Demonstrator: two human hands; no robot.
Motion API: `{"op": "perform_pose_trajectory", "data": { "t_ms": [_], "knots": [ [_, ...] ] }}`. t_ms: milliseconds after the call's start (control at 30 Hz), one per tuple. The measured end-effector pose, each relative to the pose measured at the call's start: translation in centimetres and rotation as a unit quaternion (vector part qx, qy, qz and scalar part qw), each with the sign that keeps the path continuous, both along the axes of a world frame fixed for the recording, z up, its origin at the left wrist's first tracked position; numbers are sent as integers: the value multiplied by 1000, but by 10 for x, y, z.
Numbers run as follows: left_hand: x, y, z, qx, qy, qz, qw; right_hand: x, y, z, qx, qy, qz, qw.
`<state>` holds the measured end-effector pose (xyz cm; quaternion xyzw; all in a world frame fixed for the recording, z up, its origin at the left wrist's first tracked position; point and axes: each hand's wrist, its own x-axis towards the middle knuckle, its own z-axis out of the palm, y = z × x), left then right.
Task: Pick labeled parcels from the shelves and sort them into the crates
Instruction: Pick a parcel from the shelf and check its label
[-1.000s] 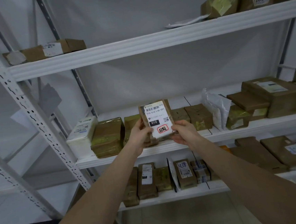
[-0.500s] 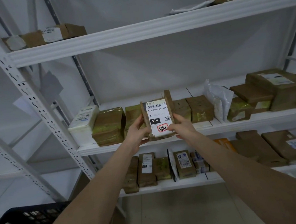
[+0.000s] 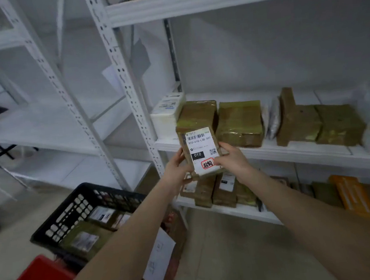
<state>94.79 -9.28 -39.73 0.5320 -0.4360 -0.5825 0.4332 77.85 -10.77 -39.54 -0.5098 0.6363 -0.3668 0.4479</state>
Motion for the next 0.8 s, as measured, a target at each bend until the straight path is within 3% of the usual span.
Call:
{"op": "perform_pose_trajectory", "data": {
  "t_ms": [167, 433, 800],
  "knots": [
    [111, 3, -27, 37, 4, 73, 997, 113, -16, -15, -14, 72, 108, 991],
    [275, 22, -77, 128, 2, 232, 964, 289, -33, -77, 24, 105, 243, 964],
    [349, 15, -199, 257, 54, 341, 903, 414, -84, -206, 155, 199, 398, 882]
  ]
}}
